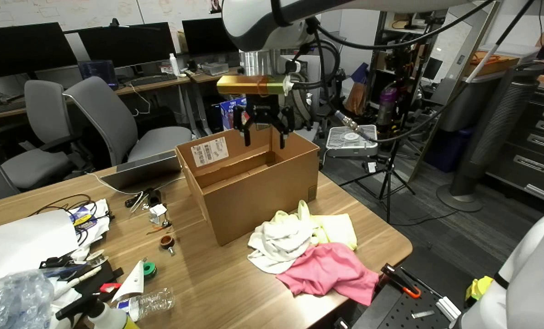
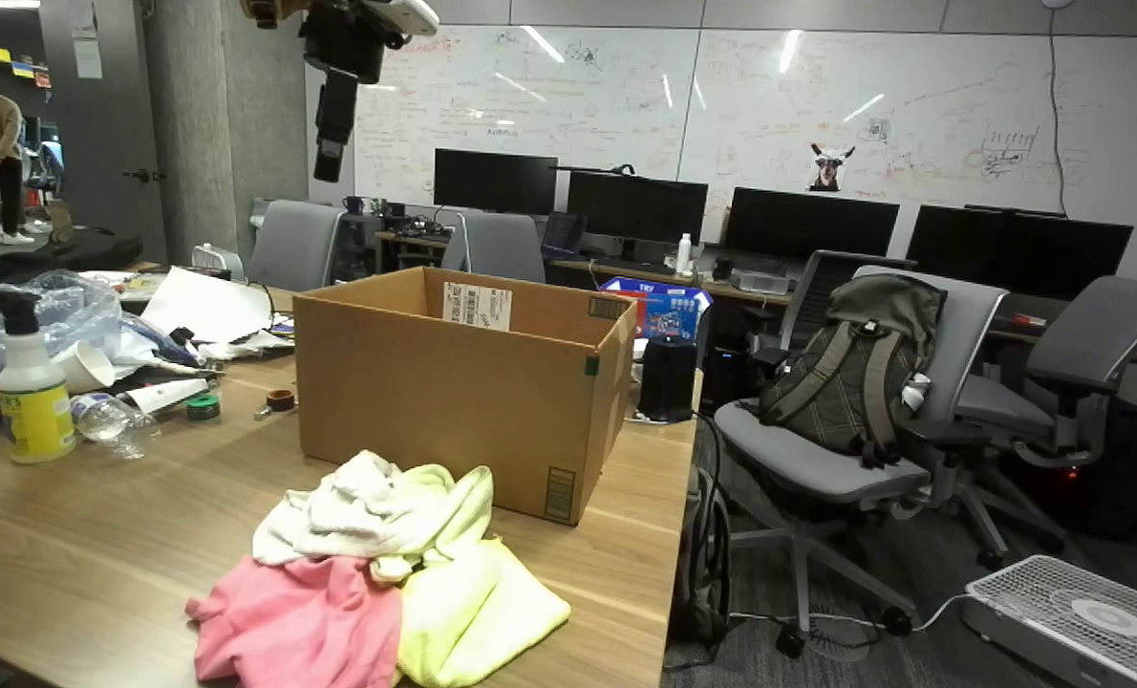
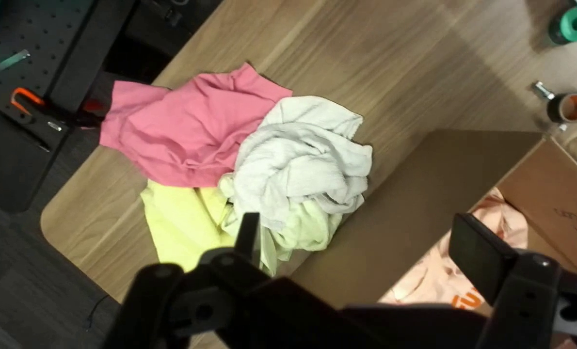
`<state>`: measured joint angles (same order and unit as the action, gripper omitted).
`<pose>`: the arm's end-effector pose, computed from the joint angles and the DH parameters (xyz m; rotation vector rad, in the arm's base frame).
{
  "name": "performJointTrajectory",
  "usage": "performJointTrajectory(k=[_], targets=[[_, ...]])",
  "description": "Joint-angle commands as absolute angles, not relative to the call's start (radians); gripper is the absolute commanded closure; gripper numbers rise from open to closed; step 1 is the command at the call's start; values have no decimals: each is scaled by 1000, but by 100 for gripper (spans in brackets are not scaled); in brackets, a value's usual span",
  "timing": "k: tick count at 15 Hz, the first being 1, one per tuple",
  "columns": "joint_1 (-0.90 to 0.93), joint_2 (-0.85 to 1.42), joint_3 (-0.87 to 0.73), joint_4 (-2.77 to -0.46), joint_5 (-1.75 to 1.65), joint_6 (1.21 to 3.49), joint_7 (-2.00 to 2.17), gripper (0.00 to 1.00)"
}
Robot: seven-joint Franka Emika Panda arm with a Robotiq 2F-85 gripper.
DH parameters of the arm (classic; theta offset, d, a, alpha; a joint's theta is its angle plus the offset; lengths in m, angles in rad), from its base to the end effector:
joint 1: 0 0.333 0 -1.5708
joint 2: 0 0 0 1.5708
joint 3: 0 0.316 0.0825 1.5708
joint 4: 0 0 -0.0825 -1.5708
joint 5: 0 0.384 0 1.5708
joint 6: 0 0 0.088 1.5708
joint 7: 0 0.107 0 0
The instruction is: Pick up the clothes from the table and put them in the box
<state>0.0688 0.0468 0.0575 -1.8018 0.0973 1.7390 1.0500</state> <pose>0.5594 0.0794 0.5033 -2.7717 1.4170 0.2265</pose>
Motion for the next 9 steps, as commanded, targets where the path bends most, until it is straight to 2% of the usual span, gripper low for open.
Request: performJointTrajectory(k=[1, 9], targets=[[72, -3, 61, -1916, 79, 1743, 937, 0], [94, 55, 85, -2045, 25, 1847, 838, 0]])
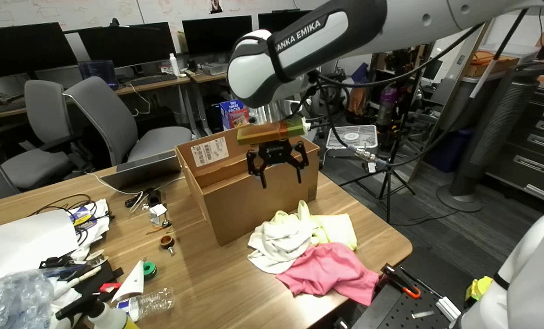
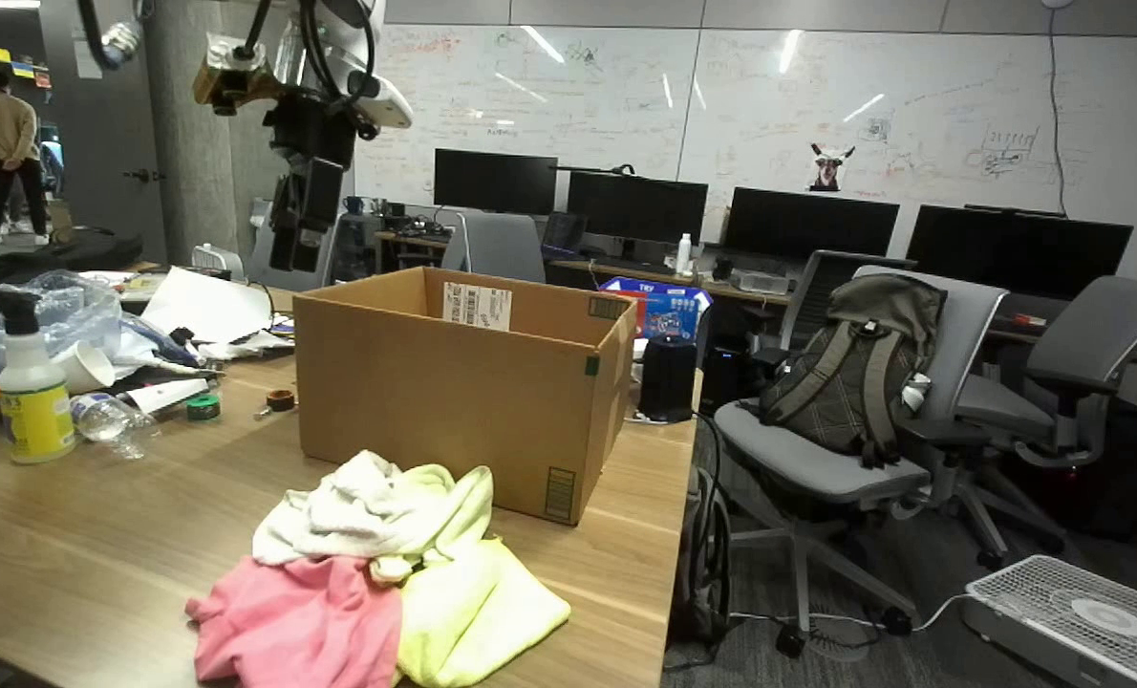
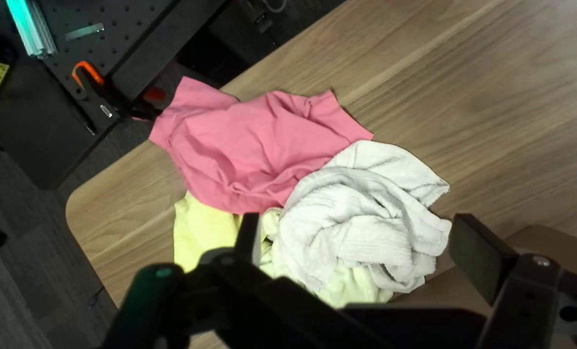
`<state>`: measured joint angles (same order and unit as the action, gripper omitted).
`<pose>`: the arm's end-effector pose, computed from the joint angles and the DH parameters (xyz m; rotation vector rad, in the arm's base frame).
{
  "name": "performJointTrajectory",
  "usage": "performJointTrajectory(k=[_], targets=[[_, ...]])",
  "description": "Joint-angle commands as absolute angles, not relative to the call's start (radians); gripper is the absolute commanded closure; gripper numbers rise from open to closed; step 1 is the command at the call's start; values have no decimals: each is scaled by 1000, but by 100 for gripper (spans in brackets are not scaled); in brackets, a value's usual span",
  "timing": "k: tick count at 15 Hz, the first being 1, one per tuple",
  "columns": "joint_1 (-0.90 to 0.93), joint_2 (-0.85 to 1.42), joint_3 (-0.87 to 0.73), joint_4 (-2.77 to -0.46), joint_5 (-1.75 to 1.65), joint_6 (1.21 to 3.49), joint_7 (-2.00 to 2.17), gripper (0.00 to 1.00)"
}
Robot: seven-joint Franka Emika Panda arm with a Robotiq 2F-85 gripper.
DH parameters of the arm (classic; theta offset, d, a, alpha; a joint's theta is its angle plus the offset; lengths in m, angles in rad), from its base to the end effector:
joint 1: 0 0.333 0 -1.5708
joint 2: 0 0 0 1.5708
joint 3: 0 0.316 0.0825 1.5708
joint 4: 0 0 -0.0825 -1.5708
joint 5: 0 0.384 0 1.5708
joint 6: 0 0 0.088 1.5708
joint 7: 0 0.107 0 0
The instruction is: Pick up the clothes from the table and put them in the box
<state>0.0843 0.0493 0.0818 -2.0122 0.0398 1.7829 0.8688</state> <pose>0.5229 0.0908 0.4094 2.8229 -1.0562 -0.3982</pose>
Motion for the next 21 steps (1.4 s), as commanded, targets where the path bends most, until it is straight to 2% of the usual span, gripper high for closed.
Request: performJointTrajectory(k=[1, 6, 15, 21], targets=[[95, 67, 85, -2048, 30, 1866, 830, 0], [87, 120, 69, -2057, 76, 2009, 806, 0], [30, 151, -10, -2077, 84, 2095, 783, 0], [29, 152, -26, -2177, 26, 2175, 753, 0]])
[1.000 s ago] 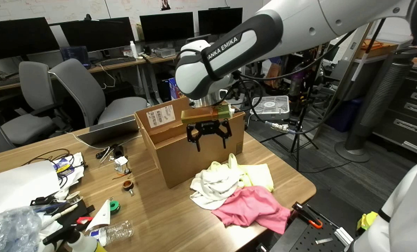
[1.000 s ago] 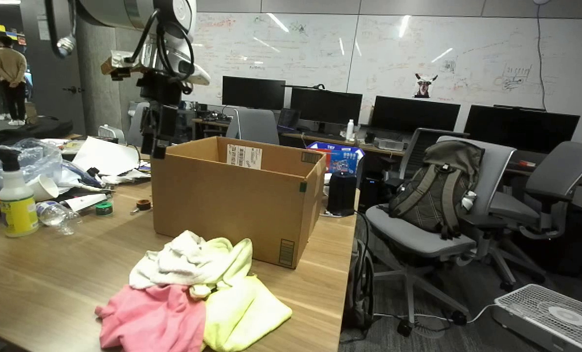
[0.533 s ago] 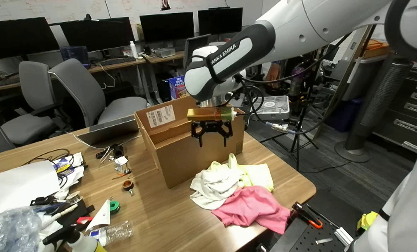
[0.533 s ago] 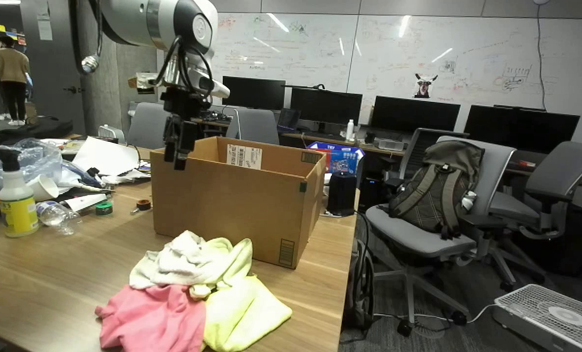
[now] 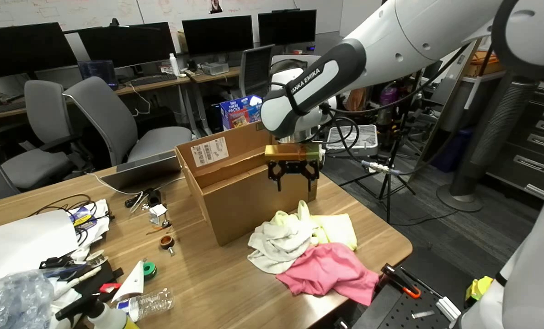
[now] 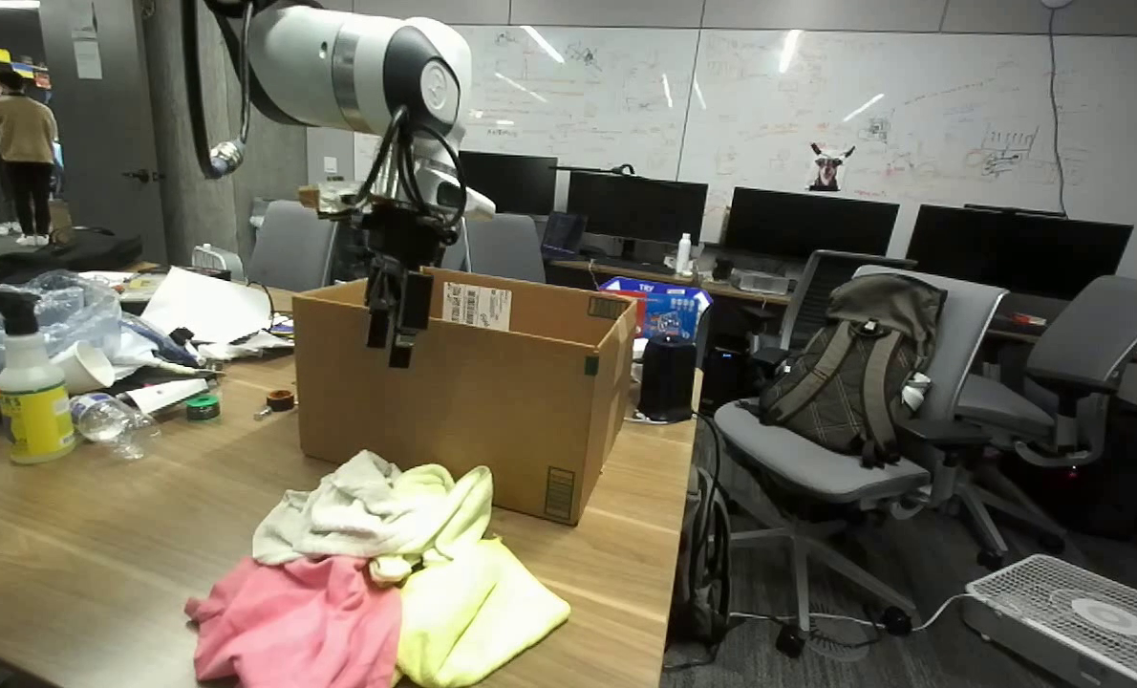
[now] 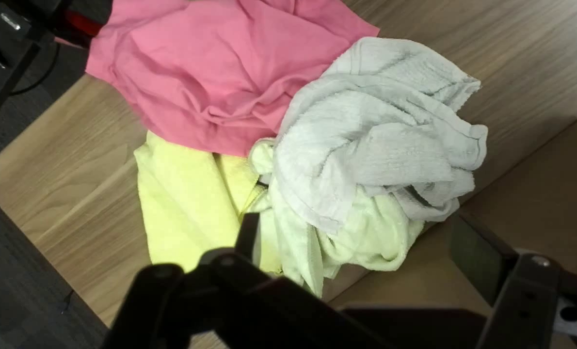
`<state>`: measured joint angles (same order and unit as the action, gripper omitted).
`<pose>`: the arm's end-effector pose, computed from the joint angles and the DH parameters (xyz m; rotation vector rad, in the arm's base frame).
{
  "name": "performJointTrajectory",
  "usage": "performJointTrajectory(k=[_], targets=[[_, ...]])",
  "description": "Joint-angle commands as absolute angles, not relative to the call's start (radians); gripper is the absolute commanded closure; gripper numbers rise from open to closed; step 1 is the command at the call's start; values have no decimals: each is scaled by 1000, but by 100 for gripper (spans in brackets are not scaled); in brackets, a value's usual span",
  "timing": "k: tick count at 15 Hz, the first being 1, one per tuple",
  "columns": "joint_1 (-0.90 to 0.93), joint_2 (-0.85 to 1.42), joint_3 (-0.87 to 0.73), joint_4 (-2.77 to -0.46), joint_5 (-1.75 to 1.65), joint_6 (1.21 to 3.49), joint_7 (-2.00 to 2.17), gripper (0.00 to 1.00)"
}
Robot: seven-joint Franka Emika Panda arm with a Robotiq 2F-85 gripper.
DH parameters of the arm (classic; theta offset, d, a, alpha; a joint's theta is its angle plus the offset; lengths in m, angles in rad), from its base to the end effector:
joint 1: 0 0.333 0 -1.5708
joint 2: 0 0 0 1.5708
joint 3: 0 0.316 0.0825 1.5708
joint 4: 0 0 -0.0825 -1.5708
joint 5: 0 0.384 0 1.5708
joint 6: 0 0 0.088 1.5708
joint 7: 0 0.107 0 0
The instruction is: Pick up the clothes from the table and put them in the box
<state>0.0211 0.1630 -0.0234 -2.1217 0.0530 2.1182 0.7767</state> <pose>0.5460 0.0013 0.3223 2.8526 -1.2235 -0.2626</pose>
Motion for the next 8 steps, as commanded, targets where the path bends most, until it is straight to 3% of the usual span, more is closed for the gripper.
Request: performJointTrajectory(k=[1, 8], targets=[[33, 157, -24, -2195, 13, 2194, 746, 0], [70, 213, -10, -2259, -53, 2317, 700, 0]])
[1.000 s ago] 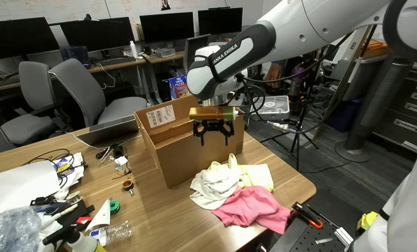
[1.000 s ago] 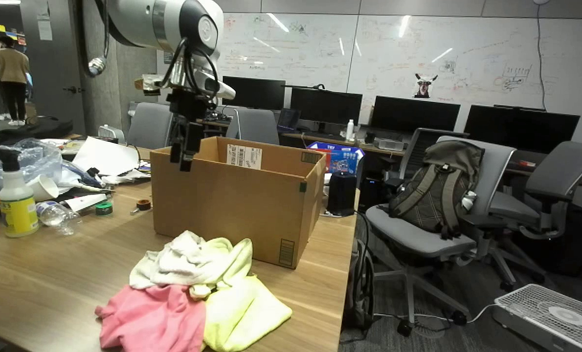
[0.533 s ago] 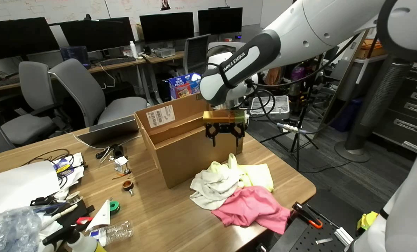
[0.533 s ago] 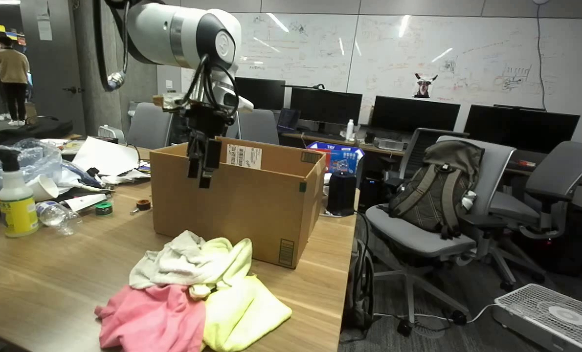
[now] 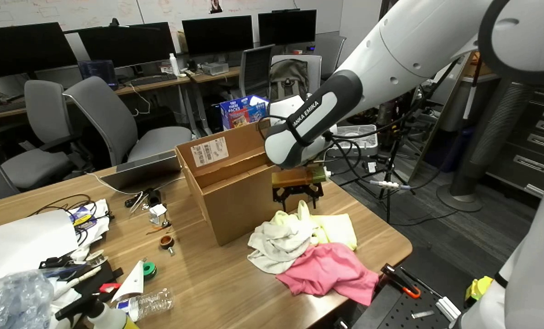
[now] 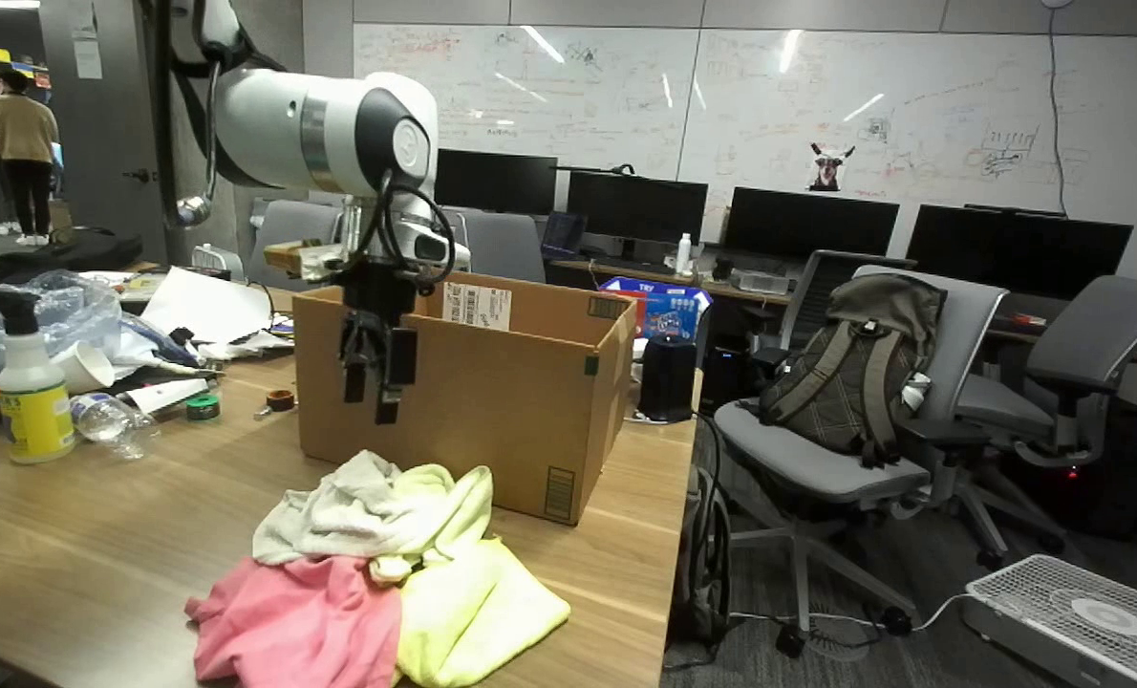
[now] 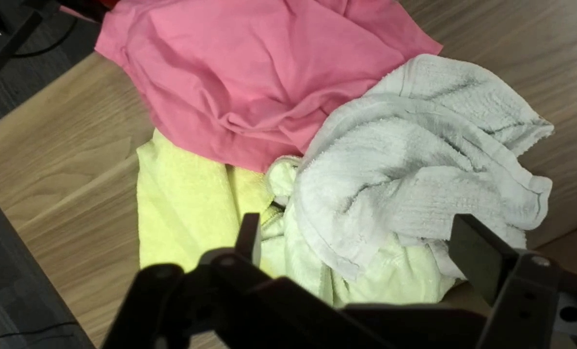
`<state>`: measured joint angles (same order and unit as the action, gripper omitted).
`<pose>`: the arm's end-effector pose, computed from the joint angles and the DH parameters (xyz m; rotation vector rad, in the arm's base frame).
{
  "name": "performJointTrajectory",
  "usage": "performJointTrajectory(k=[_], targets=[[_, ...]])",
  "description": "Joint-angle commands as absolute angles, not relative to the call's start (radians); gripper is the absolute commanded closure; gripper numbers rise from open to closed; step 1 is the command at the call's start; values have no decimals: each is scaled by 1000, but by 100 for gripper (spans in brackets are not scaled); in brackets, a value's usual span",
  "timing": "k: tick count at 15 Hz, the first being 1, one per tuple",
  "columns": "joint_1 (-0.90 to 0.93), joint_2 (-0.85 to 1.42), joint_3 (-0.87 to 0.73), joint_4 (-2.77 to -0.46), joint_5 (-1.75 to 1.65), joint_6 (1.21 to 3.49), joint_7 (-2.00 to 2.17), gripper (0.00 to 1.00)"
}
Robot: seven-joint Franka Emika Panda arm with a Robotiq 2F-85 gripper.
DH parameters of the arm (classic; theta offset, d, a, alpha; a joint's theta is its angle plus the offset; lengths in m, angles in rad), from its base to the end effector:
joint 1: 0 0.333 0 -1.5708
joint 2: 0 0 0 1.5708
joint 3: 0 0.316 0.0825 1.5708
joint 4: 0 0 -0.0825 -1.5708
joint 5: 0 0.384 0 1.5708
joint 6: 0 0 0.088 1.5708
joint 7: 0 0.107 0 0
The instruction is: Pick up the clothes from the table and put them in the box
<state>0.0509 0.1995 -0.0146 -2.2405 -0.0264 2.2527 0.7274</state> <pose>0.5206 0.0181 0.2648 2.8709 -1.0035 -0.2527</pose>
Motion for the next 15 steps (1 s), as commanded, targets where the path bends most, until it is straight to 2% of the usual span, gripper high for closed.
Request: performJointTrajectory(k=[1, 15], targets=[[77, 228, -8, -2262, -54, 2345, 693, 0], [95, 406, -12, -2196, 35, 2506, 619, 0]])
